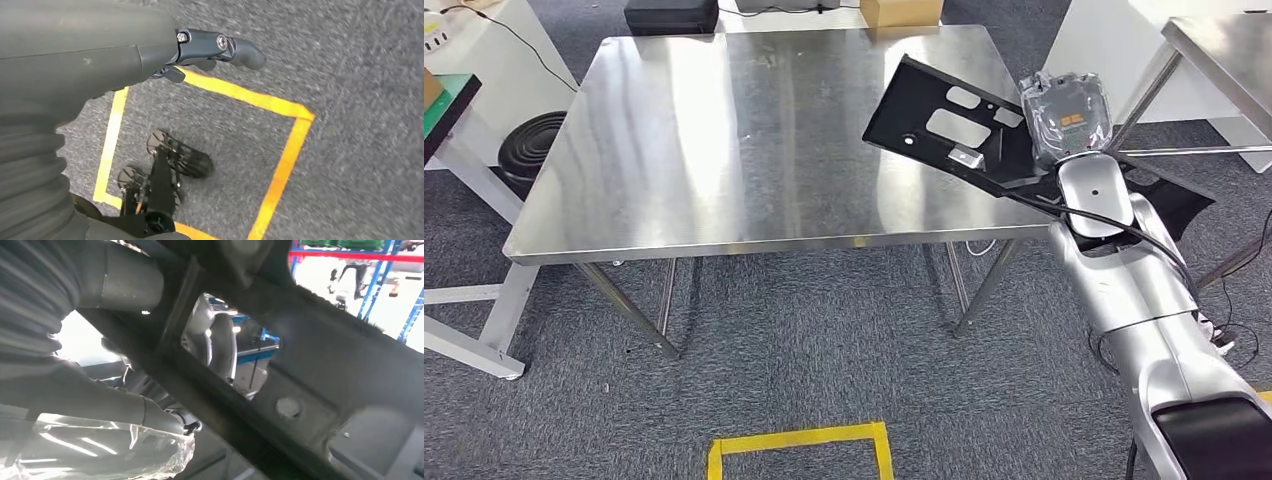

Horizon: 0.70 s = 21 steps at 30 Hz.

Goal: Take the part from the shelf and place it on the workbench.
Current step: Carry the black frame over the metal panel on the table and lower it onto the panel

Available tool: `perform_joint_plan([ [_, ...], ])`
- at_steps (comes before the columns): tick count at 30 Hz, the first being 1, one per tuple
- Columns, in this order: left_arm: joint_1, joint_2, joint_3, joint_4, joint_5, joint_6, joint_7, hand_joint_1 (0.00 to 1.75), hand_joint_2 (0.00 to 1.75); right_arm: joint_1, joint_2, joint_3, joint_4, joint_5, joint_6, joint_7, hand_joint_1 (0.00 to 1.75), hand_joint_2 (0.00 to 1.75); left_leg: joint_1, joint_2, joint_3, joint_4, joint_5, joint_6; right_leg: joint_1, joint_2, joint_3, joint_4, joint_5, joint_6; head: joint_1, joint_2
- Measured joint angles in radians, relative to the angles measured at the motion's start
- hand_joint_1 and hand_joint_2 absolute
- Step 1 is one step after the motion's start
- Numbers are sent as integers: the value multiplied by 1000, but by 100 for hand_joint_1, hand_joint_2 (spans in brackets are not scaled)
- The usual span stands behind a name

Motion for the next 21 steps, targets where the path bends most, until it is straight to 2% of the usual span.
perform_joint_plan([
  [2, 0, 0, 1, 0, -1, -1, 0, 0, 175, 2, -1, 5, 22, 0, -6, 5, 175, 175, -2, -3, 7, 1, -8, 4, -2, 0, -85, 127, -30, 1, 0, 0],
  [3, 0, 0, 2, 0, -1, -1, 0, 0, 175, 4, -2, 8, 30, 0, -7, 6, 175, 175, -2, -4, 10, 2, -13, 3, -2, 0, -100, 134, -20, 8, 0, 0],
  [4, 0, 0, 2, 0, -1, -2, 0, 0, 175, 5, -2, 9, 37, 0, -7, 6, 175, 175, -2, -5, 14, 5, -18, 0, -4, -1, -93, 98, 7, 18, 0, 0],
  [5, 0, -1, 2, 0, -2, -2, 0, 0, 175, 4, -2, 11, 41, 0, -8, 7, 175, 175, -2, -6, 18, 10, -25, -4, -5, -3, -66, 29, 43, 27, 0, 0],
  [6, 0, -1, 2, 0, -2, -2, 0, 0, 175, 2, -2, 12, 45, 0, -9, 8, 175, 175, -4, -7, 19, 18, -34, -10, -6, -7, -33, -47, 78, 33, 1, 0],
  [7, 0, 0, 2, 0, -2, -2, 0, 0, 175, -1, -1, 13, 48, 0, -11, 10, 175, 175, -6, -8, 19, 27, -44, -16, -7, -9, -4, -106, 103, 32, 0, 0],
  [8, 0, 0, 2, 0, -2, -2, 0, 0, 175, -2, -1, 14, 52, 0, -14, 13, 175, 175, -9, -8, 18, 34, -53, -22, -6, -10, 13, -140, 116, 27, -1, 0],
  [9, 0, 0, 3, 0, -2, -2, 0, 0, 175, -3, -1, 16, 56, 0, -17, 16, 175, 175, -11, -8, 17, 39, -59, -27, -5, -10, 21, -151, 118, 19, -1, 0],
  [11, 0, 2, 4, 0, -1, -2, 0, 0, 175, -3, -1, 19, 63, 0, -27, 21, 175, 175, -7, -5, 19, 43, -67, -35, -8, -7, 24, -152, 117, 4, -2, 0],
  [13, 0, 2, 7, -1, 2, -2, 0, 0, 175, -4, 0, 24, 72, 0, -39, 27, 175, 175, -1, -3, 4, 80, -90, -47, -15, -4, 32, -154, 113, -9, -5, 0],
  [14, -1, 2, 10, -1, 4, -2, 0, 0, 175, -6, 0, 27, 79, 0, -46, 29, 175, 175, 3, -3, -19, 128, -114, -54, -18, -4, 37, -155, 111, -15, -8, 0],
  [16, 0, 2, 19, -1, 9, 1, 1, 0, 175, -11, 0, 36, 101, 0, -61, 32, 175, 175, 11, -3, -94, 262, -166, -67, -16, -3, 45, -155, 104, -23, -12, 0],
  [17, 1, 2, 23, -1, 10, 3, 2, 0, 175, -13, 0, 43, 116, 0, -69, 37, 175, 175, 14, -3, -129, 314, -177, -71, -15, -2, 49, -155, 100, -25, -12, 0],
  [18, 1, 2, 27, -1, 11, 5, 3, 0, 175, -16, -1, 55, 131, 0, -76, 47, 175, 175, 17, -3, -150, 332, -167, -72, -15, -1, 54, -154, 96, -24, -12, 0],
  [19, 2, 1, 30, -1, 12, 7, 4, 0, 175, -21, -2, 73, 147, 0, -81, 59, 175, 175, 18, -3, -151, 312, -139, -72, -14, 0, 60, -154, 91, -22, -12, 0],
  [21, 2, 1, 36, -1, 16, 9, 4, 0, 175, -34, -3, 115, 175, 0, -89, 81, 175, 175, 19, -3, -104, 180, -47, -62, -14, 4, 74, -155, 82, -17, -12, 0],
])
